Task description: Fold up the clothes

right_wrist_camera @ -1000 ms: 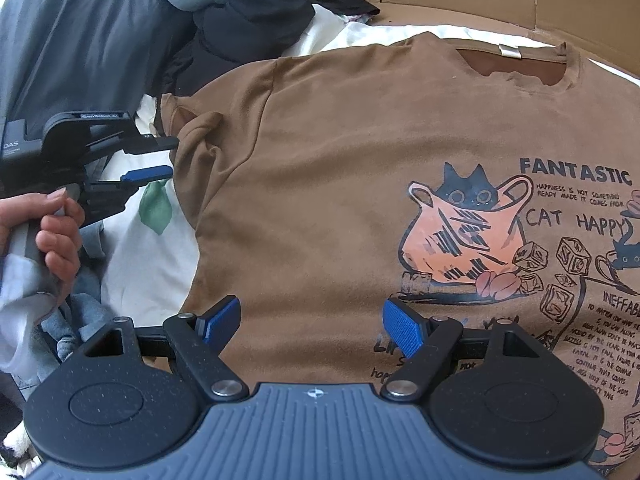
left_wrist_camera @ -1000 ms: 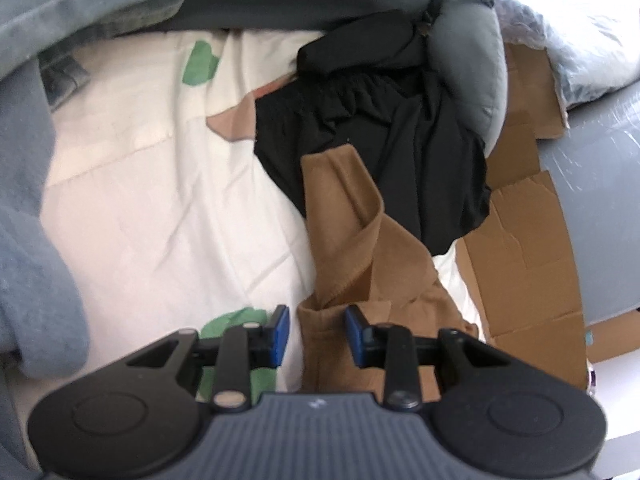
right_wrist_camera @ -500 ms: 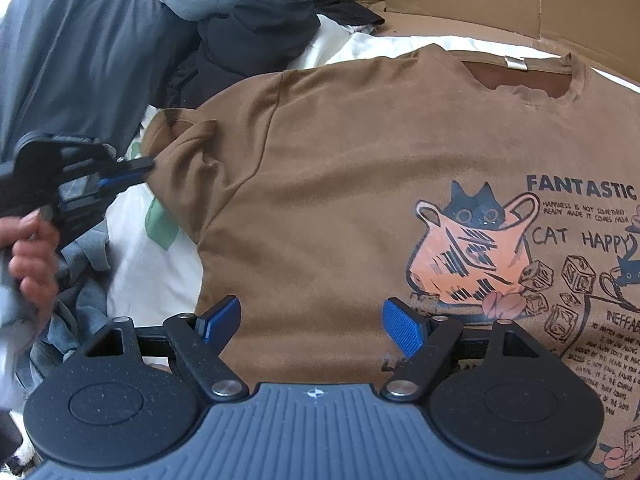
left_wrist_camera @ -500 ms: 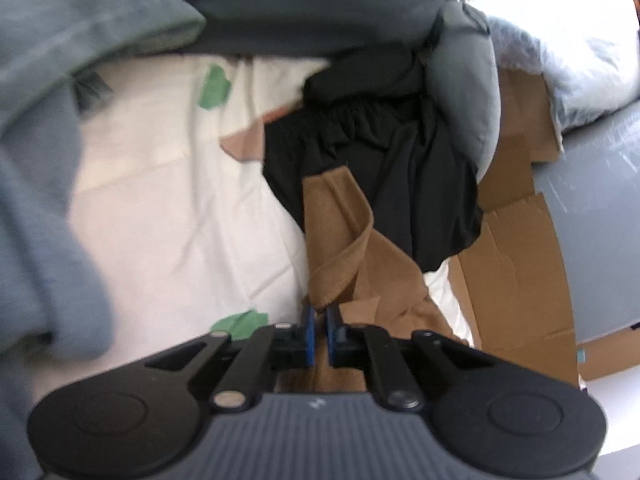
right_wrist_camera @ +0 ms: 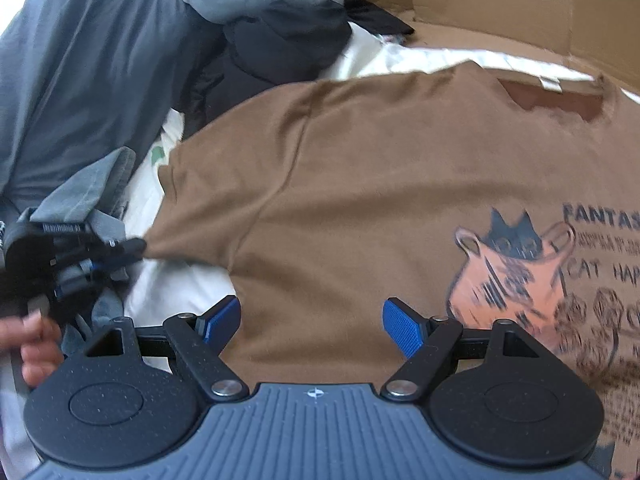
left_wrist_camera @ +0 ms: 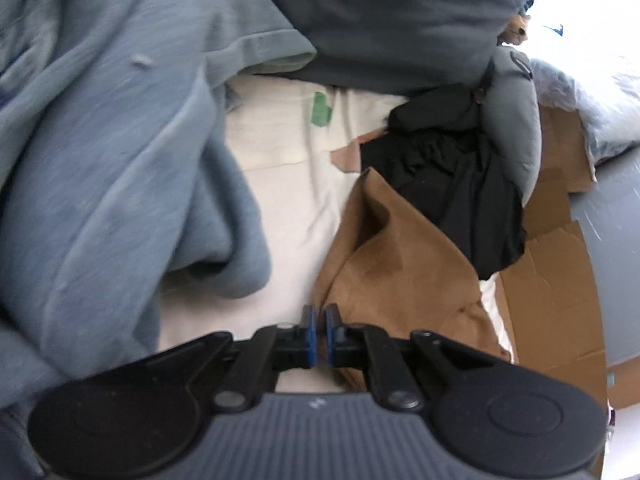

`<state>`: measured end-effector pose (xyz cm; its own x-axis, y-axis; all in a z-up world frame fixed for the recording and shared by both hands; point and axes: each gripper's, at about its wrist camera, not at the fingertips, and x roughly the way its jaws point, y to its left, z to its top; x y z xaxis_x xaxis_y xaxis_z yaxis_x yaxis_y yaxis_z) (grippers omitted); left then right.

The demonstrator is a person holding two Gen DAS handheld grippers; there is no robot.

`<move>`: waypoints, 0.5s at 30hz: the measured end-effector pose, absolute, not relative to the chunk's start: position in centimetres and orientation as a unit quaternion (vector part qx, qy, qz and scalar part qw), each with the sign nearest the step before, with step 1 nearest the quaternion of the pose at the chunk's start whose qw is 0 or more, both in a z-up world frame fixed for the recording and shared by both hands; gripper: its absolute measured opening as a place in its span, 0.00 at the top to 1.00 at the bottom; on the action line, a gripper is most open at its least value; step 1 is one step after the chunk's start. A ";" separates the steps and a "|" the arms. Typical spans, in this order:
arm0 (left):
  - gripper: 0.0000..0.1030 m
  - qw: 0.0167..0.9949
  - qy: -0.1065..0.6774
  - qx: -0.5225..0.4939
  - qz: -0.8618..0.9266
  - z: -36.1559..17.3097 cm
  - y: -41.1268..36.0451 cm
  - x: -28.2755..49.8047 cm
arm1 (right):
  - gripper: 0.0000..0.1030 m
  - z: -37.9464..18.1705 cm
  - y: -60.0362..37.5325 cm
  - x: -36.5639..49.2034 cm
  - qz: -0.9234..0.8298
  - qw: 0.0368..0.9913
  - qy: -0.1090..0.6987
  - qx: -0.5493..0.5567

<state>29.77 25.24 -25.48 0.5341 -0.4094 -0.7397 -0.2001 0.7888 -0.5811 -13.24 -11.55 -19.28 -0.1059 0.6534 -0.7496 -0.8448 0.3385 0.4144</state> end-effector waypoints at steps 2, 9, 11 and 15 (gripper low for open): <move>0.95 0.818 0.476 -0.318 -0.064 -25.6 25.3 29.4 | 0.19 -18.9 -10.6 -13.2 0.575 0.658 0.476 -0.100; 0.96 0.814 0.494 -0.301 -0.053 -26.5 25.8 28.8 | 0.19 -17.9 -7.9 -14.4 0.613 0.628 0.469 -0.094; 0.94 0.817 0.494 -0.290 -0.062 -25.8 25.8 28.6 | 0.20 -18.0 -7.7 -15.0 0.622 0.615 0.477 -0.084; 0.82 0.816 0.498 -0.280 -0.093 -23.6 25.8 28.8 | 0.21 -18.5 -7.4 -16.5 0.630 0.595 0.494 -0.066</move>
